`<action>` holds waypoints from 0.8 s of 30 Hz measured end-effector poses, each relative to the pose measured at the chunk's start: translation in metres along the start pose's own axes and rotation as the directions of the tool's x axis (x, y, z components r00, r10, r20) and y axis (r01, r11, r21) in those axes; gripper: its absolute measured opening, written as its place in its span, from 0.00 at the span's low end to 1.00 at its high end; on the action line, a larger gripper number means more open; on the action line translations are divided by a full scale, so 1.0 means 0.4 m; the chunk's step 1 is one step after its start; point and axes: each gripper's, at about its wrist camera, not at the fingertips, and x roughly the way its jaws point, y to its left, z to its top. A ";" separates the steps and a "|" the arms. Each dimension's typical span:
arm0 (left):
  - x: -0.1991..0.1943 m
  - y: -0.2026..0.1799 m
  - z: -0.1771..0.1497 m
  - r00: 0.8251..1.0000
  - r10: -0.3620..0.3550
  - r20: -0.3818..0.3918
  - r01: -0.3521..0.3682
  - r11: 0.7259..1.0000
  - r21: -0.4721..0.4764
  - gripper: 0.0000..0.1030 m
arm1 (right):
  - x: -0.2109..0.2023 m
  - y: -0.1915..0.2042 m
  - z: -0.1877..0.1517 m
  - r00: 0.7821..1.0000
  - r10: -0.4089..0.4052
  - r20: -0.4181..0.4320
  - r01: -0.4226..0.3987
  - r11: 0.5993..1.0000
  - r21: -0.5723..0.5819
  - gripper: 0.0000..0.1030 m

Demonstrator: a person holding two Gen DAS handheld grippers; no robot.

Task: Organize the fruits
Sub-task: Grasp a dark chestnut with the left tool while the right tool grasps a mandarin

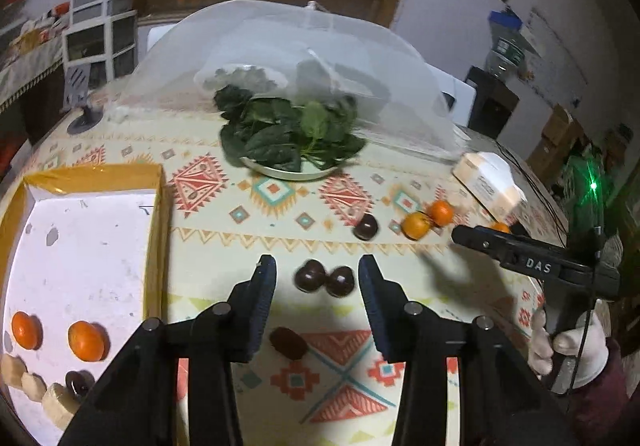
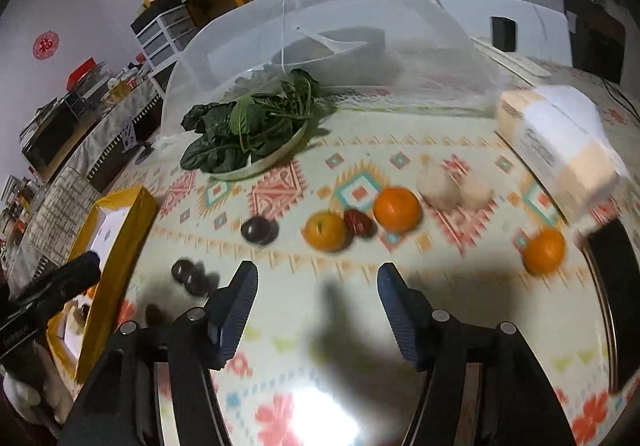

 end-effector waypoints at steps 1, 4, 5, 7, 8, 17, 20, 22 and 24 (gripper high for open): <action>0.006 0.006 0.003 1.000 0.003 -0.002 -0.003 1.000 -0.006 0.41 | 0.014 0.009 0.008 1.000 0.005 0.003 -0.005 1.000 -0.015 0.64; 0.022 0.023 0.014 1.000 0.002 -0.009 -0.003 1.000 -0.030 0.41 | 0.073 0.050 0.032 0.999 -0.029 -0.014 0.028 0.996 -0.088 0.63; 0.025 0.027 0.016 1.000 0.005 -0.011 -0.005 0.999 -0.034 0.41 | 0.091 0.059 0.035 0.999 -0.044 -0.024 0.041 0.993 -0.110 0.60; 0.032 0.033 0.019 1.000 0.009 -0.015 -0.010 0.999 -0.040 0.41 | 0.131 0.076 0.037 0.993 -0.105 -0.047 0.096 0.982 -0.163 0.53; 0.034 0.035 0.020 1.000 0.010 -0.017 -0.011 0.999 -0.043 0.41 | 0.141 0.084 0.037 0.987 -0.156 -0.029 0.147 0.970 -0.193 0.53; 0.082 -0.002 0.011 0.998 -0.002 -0.061 0.001 1.000 -0.015 0.46 | 0.178 0.015 0.026 0.983 -0.174 -0.055 0.167 0.979 -0.118 0.33; 0.101 -0.031 0.008 0.997 0.001 -0.072 0.001 1.000 0.025 0.46 | 0.143 -0.001 0.021 0.992 -0.119 -0.047 0.115 0.991 -0.069 0.33; 0.117 -0.031 0.009 0.996 0.015 -0.085 -0.013 1.000 0.021 0.46 | 0.107 -0.005 0.015 0.995 -0.091 -0.036 0.089 0.995 -0.053 0.33; 0.140 -0.014 0.013 0.994 0.018 -0.105 -0.020 1.000 -0.018 0.46 | 0.069 -0.008 0.003 0.999 -0.028 -0.036 0.027 0.999 -0.018 0.33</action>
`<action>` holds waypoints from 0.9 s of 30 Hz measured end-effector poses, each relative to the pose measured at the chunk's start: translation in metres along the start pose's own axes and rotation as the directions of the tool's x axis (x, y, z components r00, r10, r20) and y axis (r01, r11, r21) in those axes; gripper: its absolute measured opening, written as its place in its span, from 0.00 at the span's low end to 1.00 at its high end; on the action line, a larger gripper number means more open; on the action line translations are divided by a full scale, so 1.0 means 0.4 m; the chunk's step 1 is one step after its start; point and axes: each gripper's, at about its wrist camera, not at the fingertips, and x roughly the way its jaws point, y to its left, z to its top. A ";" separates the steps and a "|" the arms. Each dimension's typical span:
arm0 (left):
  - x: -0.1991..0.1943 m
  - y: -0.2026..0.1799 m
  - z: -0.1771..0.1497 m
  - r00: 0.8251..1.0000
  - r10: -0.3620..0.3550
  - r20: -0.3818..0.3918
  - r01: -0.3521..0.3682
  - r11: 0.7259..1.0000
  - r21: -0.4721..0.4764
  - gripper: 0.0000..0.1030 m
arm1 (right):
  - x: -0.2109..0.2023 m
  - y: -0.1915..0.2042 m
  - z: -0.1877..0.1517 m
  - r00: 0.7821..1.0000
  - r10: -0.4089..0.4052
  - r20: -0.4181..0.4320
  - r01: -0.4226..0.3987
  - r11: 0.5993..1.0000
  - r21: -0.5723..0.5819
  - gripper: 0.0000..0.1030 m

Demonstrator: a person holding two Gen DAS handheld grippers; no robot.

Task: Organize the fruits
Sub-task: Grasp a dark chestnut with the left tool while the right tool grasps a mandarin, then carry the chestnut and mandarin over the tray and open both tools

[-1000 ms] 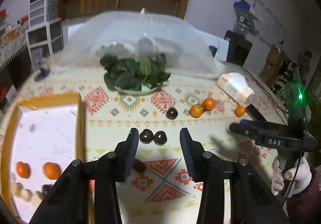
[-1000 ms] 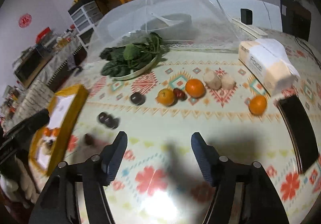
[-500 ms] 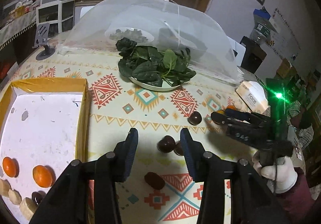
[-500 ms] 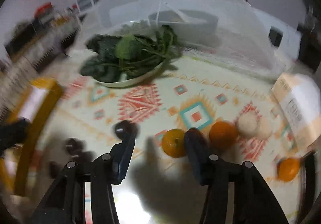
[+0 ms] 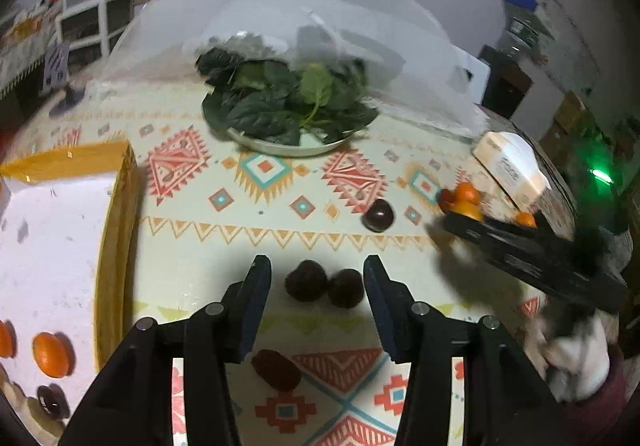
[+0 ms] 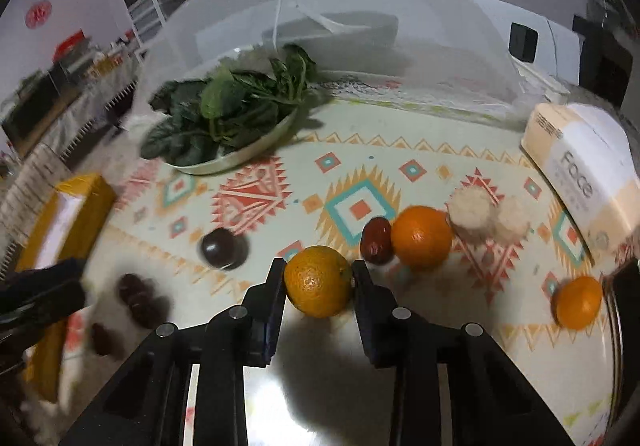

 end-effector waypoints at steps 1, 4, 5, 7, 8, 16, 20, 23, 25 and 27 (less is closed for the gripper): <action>0.011 0.009 0.002 1.000 0.002 -0.010 -0.002 1.000 -0.016 0.46 | -0.014 0.002 -0.009 0.999 0.033 -0.001 -0.033 0.999 0.013 0.33; 0.045 0.026 0.003 0.999 0.013 -0.040 -0.015 0.999 -0.038 0.35 | -0.057 0.021 -0.037 0.995 0.099 0.011 -0.099 0.995 0.024 0.34; 0.058 0.029 0.002 0.998 0.019 -0.053 -0.021 0.999 -0.039 0.25 | -0.071 0.028 -0.048 0.993 0.117 0.018 -0.117 0.993 0.024 0.34; 0.075 0.034 -0.006 0.998 -0.005 -0.064 0.002 0.999 -0.044 0.22 | -0.085 0.043 -0.069 0.989 0.146 0.030 -0.147 0.989 0.029 0.34; 0.073 0.029 -0.010 0.998 0.004 -0.057 -0.006 0.999 -0.033 0.22 | -0.095 0.047 -0.076 0.986 0.164 0.036 -0.165 0.986 0.031 0.34; 0.096 -0.016 -0.004 0.998 0.059 -0.037 -0.057 0.997 0.057 0.24 | -0.077 0.064 -0.091 0.975 0.217 0.037 -0.218 0.975 0.031 0.34; 0.115 -0.004 0.001 0.999 0.004 -0.043 -0.003 1.000 0.020 0.24 | -0.069 0.051 -0.094 0.969 0.243 0.040 -0.245 0.968 0.057 0.34; 0.105 -0.003 -0.001 0.999 -0.014 -0.034 0.015 1.000 0.018 0.22 | -0.068 0.038 -0.095 0.968 0.248 0.044 -0.251 0.965 0.074 0.34; 0.084 0.007 -0.001 0.999 -0.033 -0.016 0.033 0.999 -0.006 0.22 | -0.070 0.029 -0.096 0.967 0.249 0.049 -0.253 0.964 0.084 0.34; 0.048 0.018 0.001 0.999 -0.047 0.015 0.047 0.998 -0.029 0.22 | -0.070 0.021 -0.096 0.967 0.250 0.056 -0.255 0.963 0.092 0.34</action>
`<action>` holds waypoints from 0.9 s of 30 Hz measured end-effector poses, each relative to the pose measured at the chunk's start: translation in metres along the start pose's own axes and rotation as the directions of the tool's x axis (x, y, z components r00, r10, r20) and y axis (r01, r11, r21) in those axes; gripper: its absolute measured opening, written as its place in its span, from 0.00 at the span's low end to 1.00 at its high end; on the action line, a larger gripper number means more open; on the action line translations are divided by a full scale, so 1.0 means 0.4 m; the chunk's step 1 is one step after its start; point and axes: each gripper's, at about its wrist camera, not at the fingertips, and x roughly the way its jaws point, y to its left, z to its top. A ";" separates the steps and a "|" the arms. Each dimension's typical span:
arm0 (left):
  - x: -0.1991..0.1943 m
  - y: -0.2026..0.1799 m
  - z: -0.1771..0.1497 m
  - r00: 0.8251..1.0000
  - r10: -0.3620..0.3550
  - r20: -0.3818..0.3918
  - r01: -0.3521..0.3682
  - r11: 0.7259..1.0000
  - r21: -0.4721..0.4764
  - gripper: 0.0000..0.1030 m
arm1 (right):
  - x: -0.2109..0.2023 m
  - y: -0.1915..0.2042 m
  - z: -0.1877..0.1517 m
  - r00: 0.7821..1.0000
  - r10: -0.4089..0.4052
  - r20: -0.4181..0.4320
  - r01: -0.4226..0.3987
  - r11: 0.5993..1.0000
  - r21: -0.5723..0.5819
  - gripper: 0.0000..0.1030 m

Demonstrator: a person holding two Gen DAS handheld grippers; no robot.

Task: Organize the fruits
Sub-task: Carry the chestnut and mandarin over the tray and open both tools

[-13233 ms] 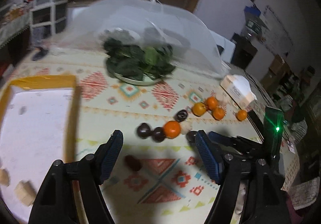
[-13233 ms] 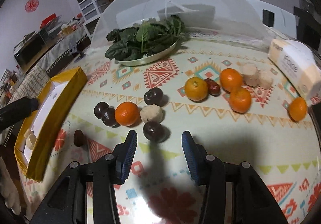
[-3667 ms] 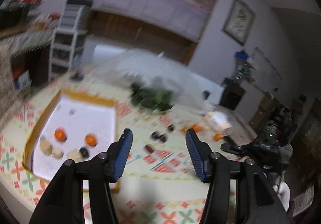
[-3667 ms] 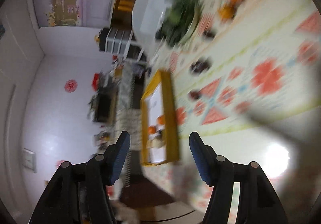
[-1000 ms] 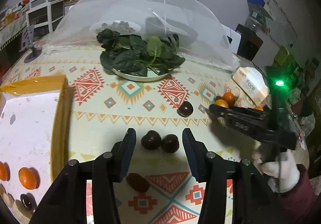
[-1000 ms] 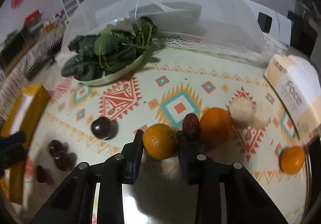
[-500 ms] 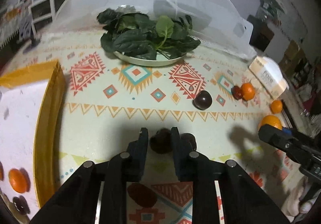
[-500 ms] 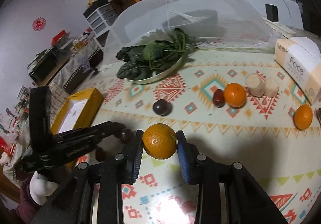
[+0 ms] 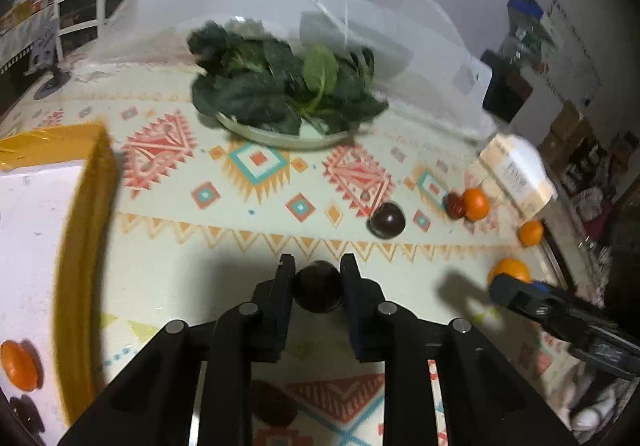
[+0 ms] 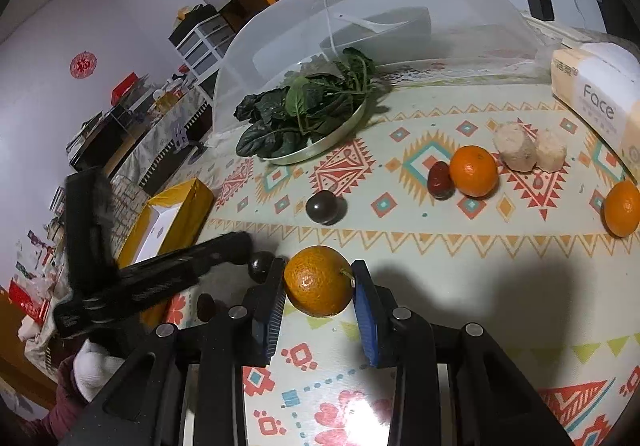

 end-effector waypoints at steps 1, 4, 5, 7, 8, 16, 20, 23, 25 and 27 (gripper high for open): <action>-0.020 0.006 0.002 1.000 -0.008 0.014 0.008 1.000 -0.012 0.22 | 0.000 -0.001 0.000 1.000 0.000 0.001 0.000 1.000 0.001 0.34; -0.091 0.027 0.004 0.998 -0.017 0.060 0.020 0.999 -0.048 0.22 | 0.004 0.005 -0.003 1.000 0.001 -0.003 -0.001 1.000 -0.004 0.34; -0.107 0.034 0.002 0.997 -0.015 0.070 0.019 0.998 -0.058 0.22 | 0.006 0.010 -0.004 1.000 0.001 -0.006 -0.001 1.000 -0.008 0.34; -0.158 0.061 -0.007 0.995 0.011 0.098 -0.003 0.996 -0.084 0.22 | 0.006 0.034 -0.009 1.000 -0.004 -0.012 0.004 1.000 -0.029 0.34; -0.176 0.074 -0.012 0.994 0.020 0.106 -0.010 0.996 -0.092 0.22 | 0.004 0.051 -0.010 1.000 -0.003 -0.013 0.002 0.999 -0.044 0.34; -0.380 0.246 -0.067 0.955 0.184 0.232 -0.133 0.966 -0.222 0.22 | 0.007 0.272 -0.030 0.996 0.081 -0.040 -0.087 0.982 -0.165 0.34; -0.424 0.322 -0.083 0.942 0.235 0.238 -0.172 0.951 -0.257 0.22 | 0.064 0.402 -0.055 0.990 0.110 -0.092 -0.129 0.964 -0.231 0.35; -0.424 0.366 -0.077 0.943 0.249 0.223 -0.191 0.949 -0.250 0.22 | 0.123 0.498 -0.079 0.984 0.114 -0.134 -0.148 0.948 -0.282 0.35; -0.416 0.397 -0.069 0.946 0.250 0.208 -0.197 0.949 -0.244 0.22 | 0.157 0.547 -0.098 0.980 0.116 -0.162 -0.161 0.938 -0.306 0.35; -0.398 0.431 -0.055 0.948 0.257 0.187 -0.208 0.946 -0.247 0.22 | 0.193 0.596 -0.121 0.974 0.120 -0.193 -0.178 0.928 -0.326 0.35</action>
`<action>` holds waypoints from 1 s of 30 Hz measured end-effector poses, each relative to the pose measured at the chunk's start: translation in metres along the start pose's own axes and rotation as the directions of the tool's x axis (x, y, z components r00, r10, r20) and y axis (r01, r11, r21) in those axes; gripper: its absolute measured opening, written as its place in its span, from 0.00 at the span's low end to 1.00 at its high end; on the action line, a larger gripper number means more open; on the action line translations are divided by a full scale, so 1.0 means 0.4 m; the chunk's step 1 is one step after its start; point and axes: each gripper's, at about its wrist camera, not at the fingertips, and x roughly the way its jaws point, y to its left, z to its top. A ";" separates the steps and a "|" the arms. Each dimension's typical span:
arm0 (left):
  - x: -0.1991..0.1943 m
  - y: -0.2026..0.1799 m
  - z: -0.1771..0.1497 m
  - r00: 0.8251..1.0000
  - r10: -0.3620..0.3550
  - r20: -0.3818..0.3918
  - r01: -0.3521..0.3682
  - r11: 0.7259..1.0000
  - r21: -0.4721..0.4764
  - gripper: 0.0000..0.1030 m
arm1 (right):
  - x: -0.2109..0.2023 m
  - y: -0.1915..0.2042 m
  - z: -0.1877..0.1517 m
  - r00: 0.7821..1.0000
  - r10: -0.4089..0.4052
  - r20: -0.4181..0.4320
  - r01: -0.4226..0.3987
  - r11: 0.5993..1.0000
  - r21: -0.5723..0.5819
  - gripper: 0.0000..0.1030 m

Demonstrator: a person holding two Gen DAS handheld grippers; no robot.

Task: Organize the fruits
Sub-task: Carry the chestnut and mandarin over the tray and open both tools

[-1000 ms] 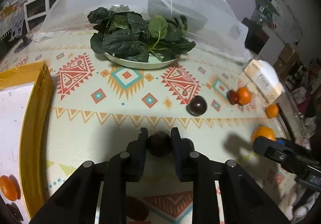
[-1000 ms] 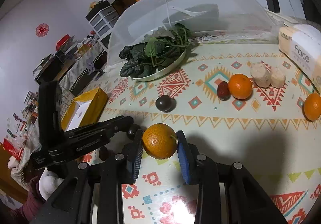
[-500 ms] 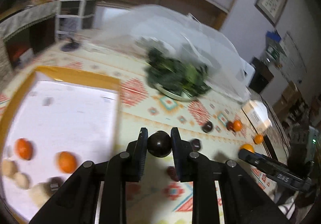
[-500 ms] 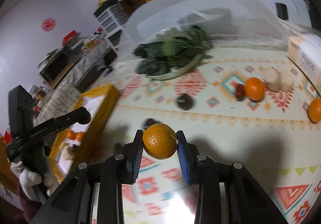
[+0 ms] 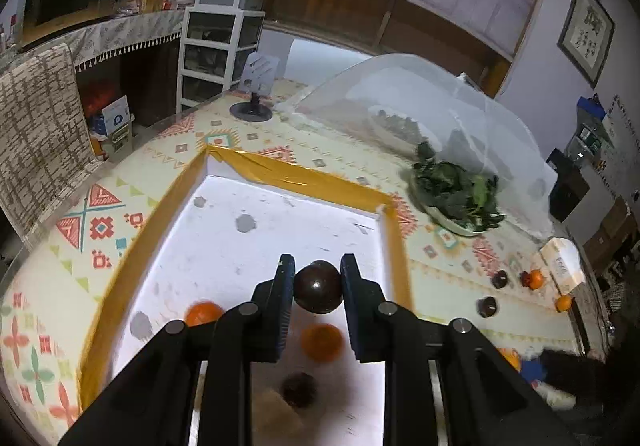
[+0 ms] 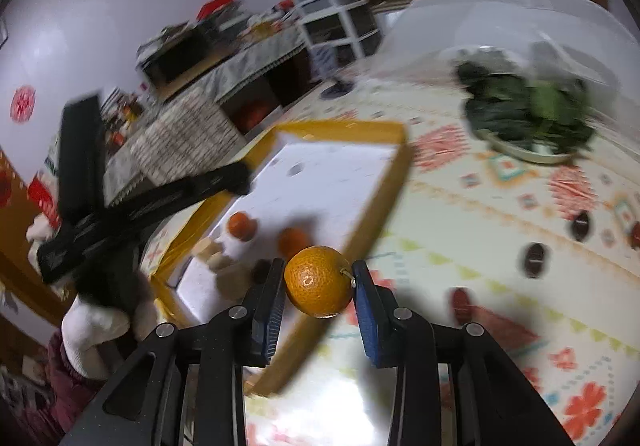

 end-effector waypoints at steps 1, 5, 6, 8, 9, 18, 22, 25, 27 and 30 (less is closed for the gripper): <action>0.016 0.014 0.007 1.000 0.003 -0.011 -0.003 1.000 -0.004 0.22 | 0.013 0.014 -0.001 1.000 0.005 -0.010 -0.005 1.000 -0.008 0.35; 0.070 0.051 0.020 0.998 0.013 -0.054 -0.014 1.000 -0.022 0.22 | 0.082 0.073 0.000 0.998 -0.003 -0.056 -0.001 0.998 -0.063 0.35; 0.082 0.058 0.022 0.998 0.018 -0.063 -0.020 1.000 -0.023 0.22 | 0.101 0.086 0.000 0.998 -0.011 -0.069 0.005 0.997 -0.076 0.35; 0.097 0.064 0.023 0.997 0.024 -0.076 -0.026 0.999 -0.026 0.22 | 0.132 0.102 -0.003 0.996 -0.024 -0.091 0.015 0.995 -0.100 0.35; 0.102 0.067 0.023 0.996 0.032 -0.079 -0.034 0.999 -0.024 0.22 | 0.146 0.111 -0.008 0.994 -0.035 -0.102 0.023 0.993 -0.115 0.35; 0.073 0.064 0.018 0.993 0.111 -0.031 -0.111 0.994 0.014 0.34 | 0.198 0.119 -0.041 0.989 -0.062 -0.133 0.044 0.990 -0.135 0.35; 0.021 0.040 0.013 0.986 0.164 0.030 -0.166 0.985 0.042 0.48 | 0.191 0.121 -0.038 0.992 -0.051 -0.116 0.036 0.991 -0.130 0.48; -0.016 0.019 0.011 0.978 0.198 0.069 -0.202 0.978 0.057 0.56 | 0.173 0.125 -0.040 0.994 -0.044 -0.098 0.030 0.991 -0.132 0.54; -0.041 0.001 0.006 0.971 0.222 0.094 -0.229 0.971 0.072 0.60 | 0.154 0.128 -0.043 0.996 -0.044 -0.082 0.032 0.990 -0.137 0.54; -0.073 -0.026 -0.002 0.959 0.251 0.129 -0.262 0.962 0.081 0.72 | 0.117 0.120 -0.049 0.998 -0.043 -0.055 0.035 0.991 -0.128 0.54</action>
